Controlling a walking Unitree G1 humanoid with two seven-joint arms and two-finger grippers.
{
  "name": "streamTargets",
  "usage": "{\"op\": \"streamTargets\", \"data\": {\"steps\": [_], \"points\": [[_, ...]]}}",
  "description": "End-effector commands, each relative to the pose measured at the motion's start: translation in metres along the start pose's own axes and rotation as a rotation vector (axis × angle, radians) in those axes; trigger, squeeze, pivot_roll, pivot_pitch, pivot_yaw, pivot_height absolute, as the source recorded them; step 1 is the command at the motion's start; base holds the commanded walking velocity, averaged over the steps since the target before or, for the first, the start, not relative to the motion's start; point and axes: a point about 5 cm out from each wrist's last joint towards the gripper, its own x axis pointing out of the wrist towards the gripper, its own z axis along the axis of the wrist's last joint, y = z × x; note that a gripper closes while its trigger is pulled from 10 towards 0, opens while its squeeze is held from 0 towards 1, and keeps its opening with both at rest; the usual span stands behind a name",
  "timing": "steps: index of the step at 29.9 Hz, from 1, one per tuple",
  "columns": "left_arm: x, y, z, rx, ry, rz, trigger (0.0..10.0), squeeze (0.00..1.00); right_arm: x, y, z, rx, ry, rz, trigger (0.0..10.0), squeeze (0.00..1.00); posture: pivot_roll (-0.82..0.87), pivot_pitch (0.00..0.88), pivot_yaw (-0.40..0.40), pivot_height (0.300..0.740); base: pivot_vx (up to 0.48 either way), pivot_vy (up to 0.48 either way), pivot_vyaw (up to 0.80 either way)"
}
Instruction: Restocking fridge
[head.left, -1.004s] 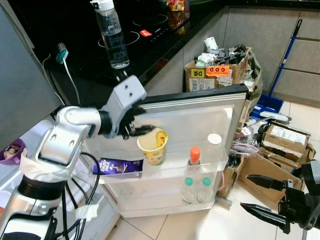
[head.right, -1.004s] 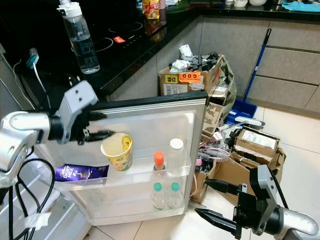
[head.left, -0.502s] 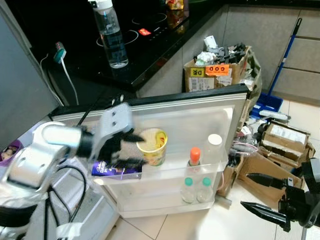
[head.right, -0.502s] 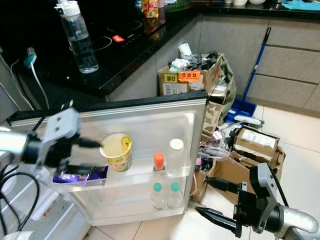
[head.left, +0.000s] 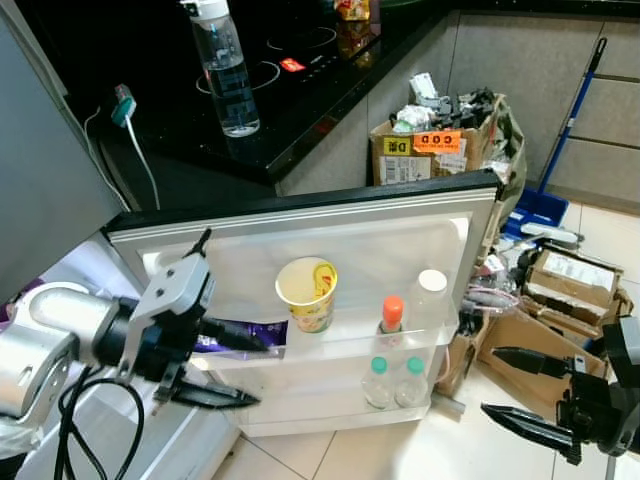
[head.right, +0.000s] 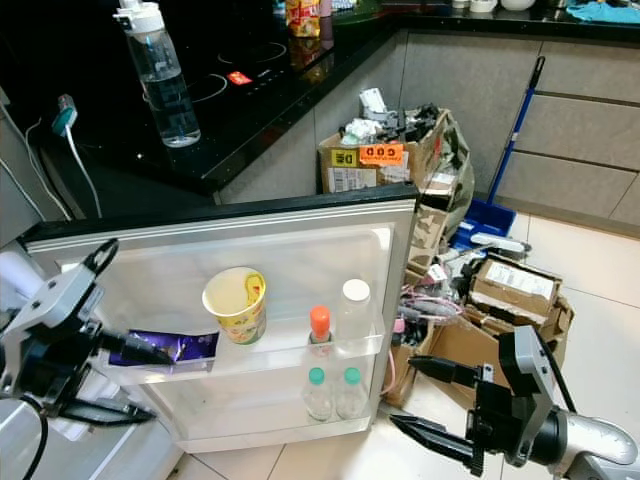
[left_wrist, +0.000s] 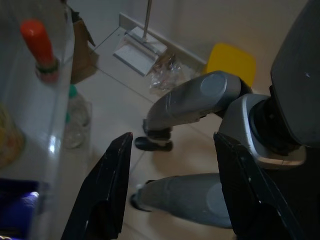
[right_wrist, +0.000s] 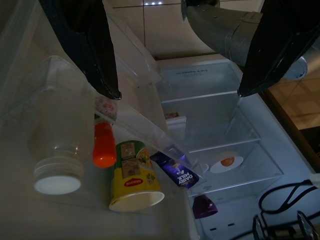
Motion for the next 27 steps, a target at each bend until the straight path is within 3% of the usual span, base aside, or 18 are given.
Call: {"op": "streamTargets", "data": {"steps": [1, 5, 7, 11, 16, 20, 22, 23, 25, 26, 27], "points": [[-0.005, -0.005, -0.020, -0.091, 0.052, -0.025, 10.0, 0.00, -0.001, 0.001, 0.001, -0.002, 0.009, 0.008, 10.0, 0.00, -0.03, 0.007, 0.070, 0.740, 0.000, 0.000, 0.00], [0.002, -0.017, -0.046, -0.185, 0.071, -0.075, 10.0, 0.00, -0.002, 0.001, 0.001, -0.003, 0.012, 0.013, 10.0, 0.00, -0.03, 0.007, 0.067, 0.740, 0.000, 0.000, 0.00], [0.002, -0.017, -0.046, -0.185, 0.071, -0.075, 10.0, 0.00, -0.002, 0.001, 0.001, -0.003, 0.012, 0.013, 10.0, 0.00, -0.03, 0.007, 0.067, 0.740, 0.000, 0.000, 0.00], [0.010, -0.030, -0.077, -0.283, 0.125, -0.107, 10.0, 0.00, -0.002, 0.000, 0.000, 0.001, 0.019, 0.014, 10.0, 0.00, -0.04, 0.013, 0.064, 0.740, 0.000, 0.000, 0.00], [0.013, -0.036, -0.090, -0.328, 0.156, -0.124, 10.0, 0.00, -0.003, -0.001, -0.001, 0.005, 0.023, 0.005, 10.0, 0.00, -0.03, 0.016, 0.062, 0.740, 0.000, 0.000, 0.00], [0.021, -0.047, -0.115, -0.403, 0.207, -0.156, 10.0, 0.00, -0.006, -0.004, -0.006, 0.021, 0.027, -0.025, 10.0, 0.00, -0.04, 0.016, 0.063, 0.740, 0.000, 0.000, 0.00], [0.031, -0.053, -0.142, -0.476, 0.273, -0.143, 10.0, 0.00, -0.009, -0.008, -0.016, 0.040, 0.044, -0.073, 10.0, 0.00, -0.04, 0.018, 0.058, 0.740, 0.000, 0.000, 0.00], [0.031, -0.053, -0.142, -0.476, 0.273, -0.143, 10.0, 0.00, -0.009, -0.008, -0.016, 0.040, 0.044, -0.073, 10.0, 0.00, -0.04, 0.018, 0.058, 0.740, 0.000, 0.000, 0.00], [0.040, -0.057, -0.165, -0.533, 0.336, -0.113, 10.0, 0.00, -0.012, -0.013, -0.028, 0.058, 0.071, -0.133, 10.0, 0.00, -0.04, 0.018, 0.057, 0.740, 0.000, 0.000, 0.00], [0.049, -0.057, -0.188, -0.598, 0.393, -0.024, 10.0, 0.00, -0.018, -0.018, -0.042, 0.088, 0.092, -0.211, 10.0, 0.00, -0.04, 0.017, 0.056, 0.740, 0.000, 0.000, 0.00], [0.049, -0.057, -0.188, -0.598, 0.393, -0.024, 10.0, 0.00, -0.018, -0.018, -0.042, 0.088, 0.092, -0.211, 10.0, 0.00, -0.04, 0.017, 0.056, 0.740, 0.000, 0.000, 0.00]]}}
